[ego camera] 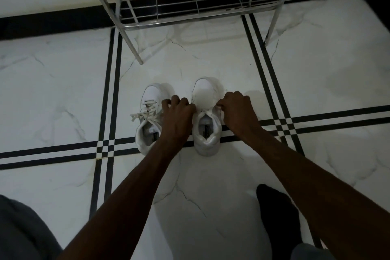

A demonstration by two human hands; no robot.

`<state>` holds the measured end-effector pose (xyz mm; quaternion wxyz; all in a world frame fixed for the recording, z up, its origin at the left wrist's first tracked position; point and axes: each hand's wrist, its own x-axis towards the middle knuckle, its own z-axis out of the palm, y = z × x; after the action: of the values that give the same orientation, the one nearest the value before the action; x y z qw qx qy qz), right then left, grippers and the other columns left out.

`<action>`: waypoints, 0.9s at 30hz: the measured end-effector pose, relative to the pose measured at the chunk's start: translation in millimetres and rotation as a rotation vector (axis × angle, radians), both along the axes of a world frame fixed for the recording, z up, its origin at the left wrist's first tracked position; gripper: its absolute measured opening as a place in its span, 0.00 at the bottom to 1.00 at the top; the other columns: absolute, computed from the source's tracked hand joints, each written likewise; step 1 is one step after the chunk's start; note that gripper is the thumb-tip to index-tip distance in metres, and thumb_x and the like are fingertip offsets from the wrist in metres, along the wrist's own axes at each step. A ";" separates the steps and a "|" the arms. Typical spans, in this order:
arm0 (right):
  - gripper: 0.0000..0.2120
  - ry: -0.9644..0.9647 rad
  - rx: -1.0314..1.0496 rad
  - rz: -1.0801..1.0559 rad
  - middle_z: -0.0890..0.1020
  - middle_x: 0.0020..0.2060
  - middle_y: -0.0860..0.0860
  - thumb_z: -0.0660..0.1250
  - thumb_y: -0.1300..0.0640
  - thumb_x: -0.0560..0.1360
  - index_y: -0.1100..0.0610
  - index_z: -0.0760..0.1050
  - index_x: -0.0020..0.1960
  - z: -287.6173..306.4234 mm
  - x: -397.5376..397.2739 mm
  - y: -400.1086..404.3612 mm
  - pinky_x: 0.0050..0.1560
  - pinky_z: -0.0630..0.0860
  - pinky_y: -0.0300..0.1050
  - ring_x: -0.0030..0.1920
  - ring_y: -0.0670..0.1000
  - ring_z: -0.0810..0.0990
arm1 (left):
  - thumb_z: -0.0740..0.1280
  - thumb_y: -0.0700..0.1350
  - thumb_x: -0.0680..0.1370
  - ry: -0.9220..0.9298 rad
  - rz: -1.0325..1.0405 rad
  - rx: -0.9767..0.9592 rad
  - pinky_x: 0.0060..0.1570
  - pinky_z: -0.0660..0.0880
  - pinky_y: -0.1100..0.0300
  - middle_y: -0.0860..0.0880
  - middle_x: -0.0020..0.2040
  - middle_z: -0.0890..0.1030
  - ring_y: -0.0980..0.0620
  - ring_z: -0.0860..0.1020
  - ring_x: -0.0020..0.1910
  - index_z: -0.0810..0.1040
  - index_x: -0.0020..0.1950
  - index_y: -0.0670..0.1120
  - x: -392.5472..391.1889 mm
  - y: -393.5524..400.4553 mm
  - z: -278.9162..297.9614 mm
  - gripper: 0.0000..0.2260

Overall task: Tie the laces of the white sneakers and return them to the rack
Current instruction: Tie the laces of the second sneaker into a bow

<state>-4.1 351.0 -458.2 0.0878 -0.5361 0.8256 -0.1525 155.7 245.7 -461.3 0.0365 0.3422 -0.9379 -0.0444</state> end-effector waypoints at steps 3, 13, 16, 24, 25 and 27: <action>0.17 0.077 0.023 0.039 0.82 0.48 0.58 0.67 0.73 0.67 0.59 0.84 0.51 3.9 -3.2 0.7 0.53 0.67 0.52 0.54 0.61 0.77 | 0.70 0.31 0.62 -0.051 -0.087 -0.137 0.53 0.65 0.46 0.46 0.43 0.83 0.39 0.77 0.51 0.85 0.46 0.44 10.2 -5.9 -6.1 0.17; 0.13 0.038 -0.011 0.007 0.83 0.44 0.59 0.65 0.73 0.69 0.63 0.85 0.47 -14.8 -3.9 3.4 0.45 0.64 0.48 0.51 0.62 0.77 | 0.67 0.35 0.60 -0.064 -0.051 -0.064 0.56 0.59 0.47 0.49 0.38 0.86 0.43 0.77 0.50 0.86 0.43 0.47 14.0 -11.0 -7.8 0.15; 0.11 0.007 -0.006 -0.019 0.83 0.42 0.60 0.64 0.71 0.72 0.64 0.84 0.46 -20.9 -3.0 2.4 0.42 0.66 0.47 0.50 0.62 0.77 | 0.69 0.35 0.61 -0.033 -0.006 -0.013 0.55 0.58 0.48 0.49 0.38 0.86 0.43 0.77 0.52 0.86 0.44 0.46 11.6 -10.4 -9.7 0.15; 0.09 -0.260 0.102 -0.127 0.85 0.42 0.63 0.65 0.66 0.77 0.67 0.83 0.44 0.8 -1.7 0.1 0.40 0.69 0.42 0.45 0.60 0.83 | 0.68 0.37 0.76 0.077 0.168 0.144 0.57 0.57 0.49 0.47 0.42 0.85 0.42 0.73 0.62 0.86 0.48 0.49 7.3 4.8 -3.0 0.10; 0.10 -0.346 0.127 -0.134 0.84 0.46 0.63 0.64 0.62 0.79 0.67 0.82 0.48 5.2 -4.9 1.7 0.43 0.70 0.43 0.48 0.61 0.83 | 0.67 0.40 0.79 0.117 0.152 0.175 0.57 0.59 0.48 0.47 0.45 0.85 0.41 0.74 0.64 0.86 0.48 0.49 6.6 4.6 -3.0 0.08; 0.18 -0.609 0.220 -0.157 0.81 0.57 0.59 0.63 0.50 0.81 0.62 0.76 0.62 11.6 -11.3 8.1 0.54 0.76 0.48 0.57 0.58 0.80 | 0.67 0.47 0.81 0.207 0.124 0.218 0.61 0.64 0.45 0.47 0.58 0.85 0.40 0.73 0.68 0.85 0.56 0.49 10.8 2.8 -4.9 0.09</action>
<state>-15.4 359.1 -446.6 0.3761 -0.3880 0.8116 -0.2220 166.5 248.5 -466.1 0.0982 0.3949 -0.8958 -0.1786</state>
